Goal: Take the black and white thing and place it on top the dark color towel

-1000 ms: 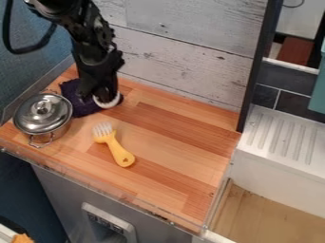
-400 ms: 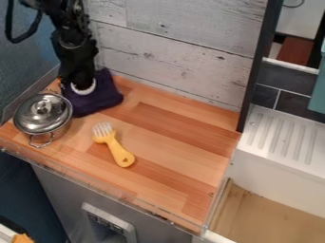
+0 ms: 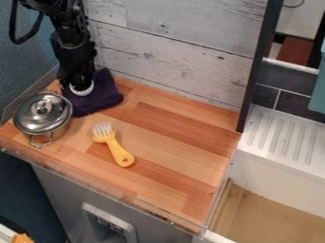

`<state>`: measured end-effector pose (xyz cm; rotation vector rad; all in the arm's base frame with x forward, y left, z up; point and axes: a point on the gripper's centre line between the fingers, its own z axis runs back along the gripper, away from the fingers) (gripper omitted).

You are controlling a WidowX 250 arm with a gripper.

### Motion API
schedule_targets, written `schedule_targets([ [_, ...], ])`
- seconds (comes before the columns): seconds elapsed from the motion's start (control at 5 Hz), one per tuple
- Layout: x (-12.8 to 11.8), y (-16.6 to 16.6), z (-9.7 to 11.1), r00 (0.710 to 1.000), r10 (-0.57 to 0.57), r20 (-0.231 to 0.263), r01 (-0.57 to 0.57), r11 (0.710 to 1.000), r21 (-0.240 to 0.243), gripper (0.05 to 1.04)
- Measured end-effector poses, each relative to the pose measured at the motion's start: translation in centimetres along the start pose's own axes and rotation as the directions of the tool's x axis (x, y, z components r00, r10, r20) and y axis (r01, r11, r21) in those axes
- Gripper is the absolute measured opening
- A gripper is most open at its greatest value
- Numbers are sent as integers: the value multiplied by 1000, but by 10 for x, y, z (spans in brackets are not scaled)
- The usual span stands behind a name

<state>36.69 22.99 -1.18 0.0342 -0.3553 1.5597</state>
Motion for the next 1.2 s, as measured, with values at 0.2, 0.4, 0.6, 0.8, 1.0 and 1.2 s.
schedule_targets([
  [0.2,-5,5,-3,1000,4,-17,-4,1000,8,888],
  [0.4,-4,1,4,1000,5,-20,-5,1000,-10,1012],
  [0.6,1,-4,18,1000,-5,1,5,999,-36,1007],
  [0.8,3,-8,37,999,-39,12,39,998,-57,1001],
  [1.0,5,-9,60,999,-45,28,47,995,-90,1001],
  [1.2,5,-9,61,999,-44,28,47,995,-90,1001],
])
